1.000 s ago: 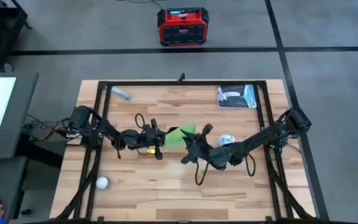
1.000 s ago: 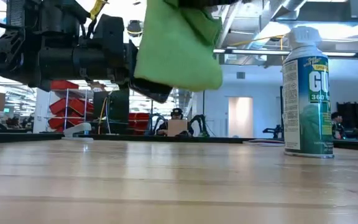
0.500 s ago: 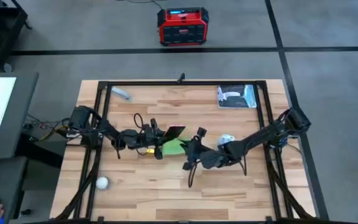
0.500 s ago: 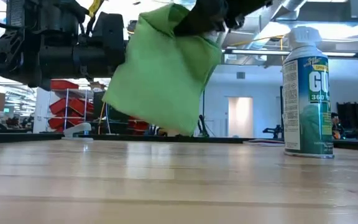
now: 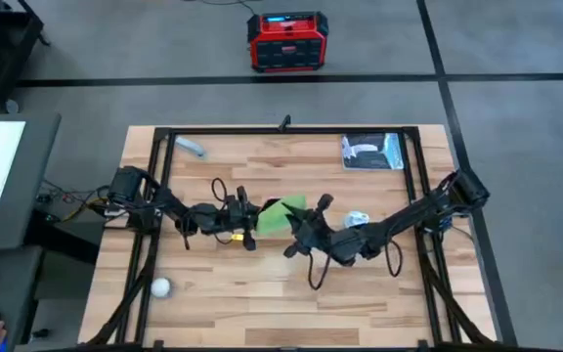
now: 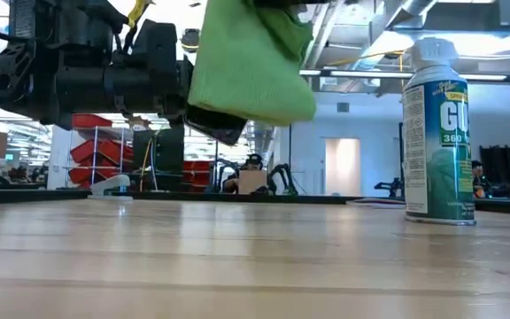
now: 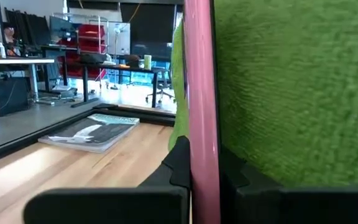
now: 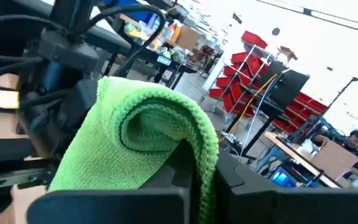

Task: Apply microfiber cloth
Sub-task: Wipe the cellphone with a microfiber cloth

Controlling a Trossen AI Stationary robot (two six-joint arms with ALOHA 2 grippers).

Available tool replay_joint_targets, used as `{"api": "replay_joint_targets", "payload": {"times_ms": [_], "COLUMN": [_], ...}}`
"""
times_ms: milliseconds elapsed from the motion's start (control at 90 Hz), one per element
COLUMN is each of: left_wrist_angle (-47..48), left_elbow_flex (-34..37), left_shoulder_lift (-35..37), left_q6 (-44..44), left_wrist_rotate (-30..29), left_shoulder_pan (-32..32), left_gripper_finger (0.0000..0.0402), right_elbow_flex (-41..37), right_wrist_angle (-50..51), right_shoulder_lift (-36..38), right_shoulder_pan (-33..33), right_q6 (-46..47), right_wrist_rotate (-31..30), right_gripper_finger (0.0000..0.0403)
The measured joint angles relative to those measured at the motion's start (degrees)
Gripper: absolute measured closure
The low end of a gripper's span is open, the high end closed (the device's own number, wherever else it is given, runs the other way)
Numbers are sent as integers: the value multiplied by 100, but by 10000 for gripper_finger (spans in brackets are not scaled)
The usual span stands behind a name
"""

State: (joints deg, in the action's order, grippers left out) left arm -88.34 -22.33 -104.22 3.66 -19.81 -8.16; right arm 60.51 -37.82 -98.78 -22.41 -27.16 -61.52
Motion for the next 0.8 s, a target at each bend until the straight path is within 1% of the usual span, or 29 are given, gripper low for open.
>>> {"api": "replay_joint_targets", "payload": {"times_ms": [56,178,256,344,411,500,589,678,722,800], "left_wrist_angle": [-6,-28,-28,-29,-70,-147,-109,-57,-6,-2], "left_elbow_flex": [0,0,0,0,0,0,0,0,0,0], "left_shoulder_lift": [0,0,0,0,0,0,0,0,0,0], "left_q6": [-14,-35,-37,-37,-37,-39,-32,-11,-8,-5], "left_wrist_rotate": [-1,-1,0,0,-2,-2,-5,-7,-7,-7], "left_shoulder_pan": [0,0,0,0,0,0,0,0,0,0], "left_gripper_finger": [400,400,400,400,400,400,400,400,400,400], "right_elbow_flex": [0,0,0,0,0,-2,-2,-2,-2,-2], "right_wrist_angle": [432,1499,2027,2394,2438,2306,1867,1120,735,190], "right_shoulder_lift": [0,0,0,0,0,0,0,0,0,0], "right_shoulder_pan": [-7,-7,3,6,6,4,-70,-147,-171,-199], "right_q6": [470,1728,2369,2779,2853,2677,1994,959,487,-106], "right_wrist_rotate": [142,739,1032,1231,1294,1171,449,-193,-316,-326], "right_gripper_finger": [403,403,403,403,403,403,403,403,403,403]}}
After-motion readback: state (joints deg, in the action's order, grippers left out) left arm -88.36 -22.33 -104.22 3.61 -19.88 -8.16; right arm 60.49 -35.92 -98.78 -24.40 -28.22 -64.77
